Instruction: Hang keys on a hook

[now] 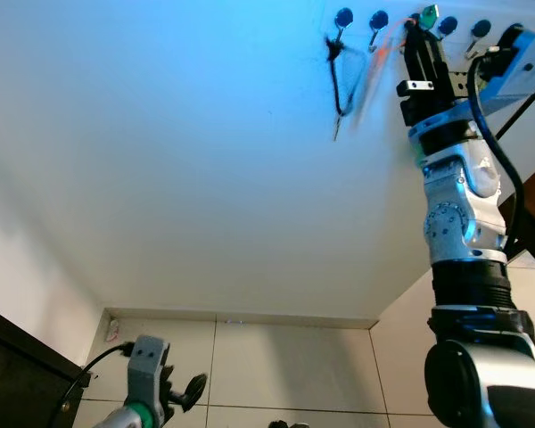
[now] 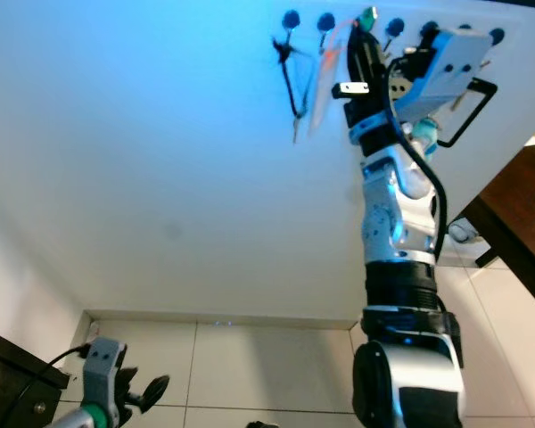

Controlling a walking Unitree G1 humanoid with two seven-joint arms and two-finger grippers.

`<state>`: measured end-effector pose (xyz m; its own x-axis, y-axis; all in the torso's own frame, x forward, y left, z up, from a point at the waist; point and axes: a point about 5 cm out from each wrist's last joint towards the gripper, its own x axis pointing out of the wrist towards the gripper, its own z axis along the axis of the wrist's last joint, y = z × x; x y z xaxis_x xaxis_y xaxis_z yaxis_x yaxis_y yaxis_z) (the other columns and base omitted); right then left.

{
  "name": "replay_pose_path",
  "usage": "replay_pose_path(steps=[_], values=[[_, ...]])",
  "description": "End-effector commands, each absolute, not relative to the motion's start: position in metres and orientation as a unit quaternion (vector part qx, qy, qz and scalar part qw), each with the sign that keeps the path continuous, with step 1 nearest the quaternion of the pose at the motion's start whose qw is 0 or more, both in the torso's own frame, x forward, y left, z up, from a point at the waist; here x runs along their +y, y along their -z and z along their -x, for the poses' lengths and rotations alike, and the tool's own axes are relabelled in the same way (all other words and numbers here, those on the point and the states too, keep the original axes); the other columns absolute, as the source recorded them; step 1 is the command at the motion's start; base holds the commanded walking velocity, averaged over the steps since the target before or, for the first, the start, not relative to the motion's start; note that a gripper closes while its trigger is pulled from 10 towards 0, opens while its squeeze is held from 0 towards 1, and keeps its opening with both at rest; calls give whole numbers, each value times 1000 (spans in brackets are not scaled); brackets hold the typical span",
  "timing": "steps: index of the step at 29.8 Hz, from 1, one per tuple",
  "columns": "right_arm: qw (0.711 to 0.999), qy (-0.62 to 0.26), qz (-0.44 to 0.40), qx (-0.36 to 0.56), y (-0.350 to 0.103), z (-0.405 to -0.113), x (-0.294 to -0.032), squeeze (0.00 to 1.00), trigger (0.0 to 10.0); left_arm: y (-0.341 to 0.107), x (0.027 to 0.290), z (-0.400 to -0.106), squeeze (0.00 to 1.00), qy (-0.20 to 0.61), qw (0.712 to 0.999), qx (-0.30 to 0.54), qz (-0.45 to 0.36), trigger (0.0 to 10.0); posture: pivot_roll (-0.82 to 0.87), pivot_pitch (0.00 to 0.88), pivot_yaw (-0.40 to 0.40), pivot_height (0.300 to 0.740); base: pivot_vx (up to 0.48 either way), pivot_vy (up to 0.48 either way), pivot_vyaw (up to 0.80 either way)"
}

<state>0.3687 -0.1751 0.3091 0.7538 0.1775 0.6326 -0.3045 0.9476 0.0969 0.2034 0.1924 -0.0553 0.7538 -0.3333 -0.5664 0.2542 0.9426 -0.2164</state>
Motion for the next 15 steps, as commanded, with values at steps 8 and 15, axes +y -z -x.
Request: replay_pose_path(steps=[8, 15], values=[[941, -117, -78, -307, -306, -372, -175, 0, 10000, 65, 196, -188, 0, 138, 930, 334, 67, 10000, 75, 86, -6, 740, 0, 0, 0], [947, -98, -66, -300, -305, -374, -178, 0, 10000, 66, 193, -186, 0, 140, 929, 336, 67, 10000, 79, 90, -5, 740, 0, 0, 0]])
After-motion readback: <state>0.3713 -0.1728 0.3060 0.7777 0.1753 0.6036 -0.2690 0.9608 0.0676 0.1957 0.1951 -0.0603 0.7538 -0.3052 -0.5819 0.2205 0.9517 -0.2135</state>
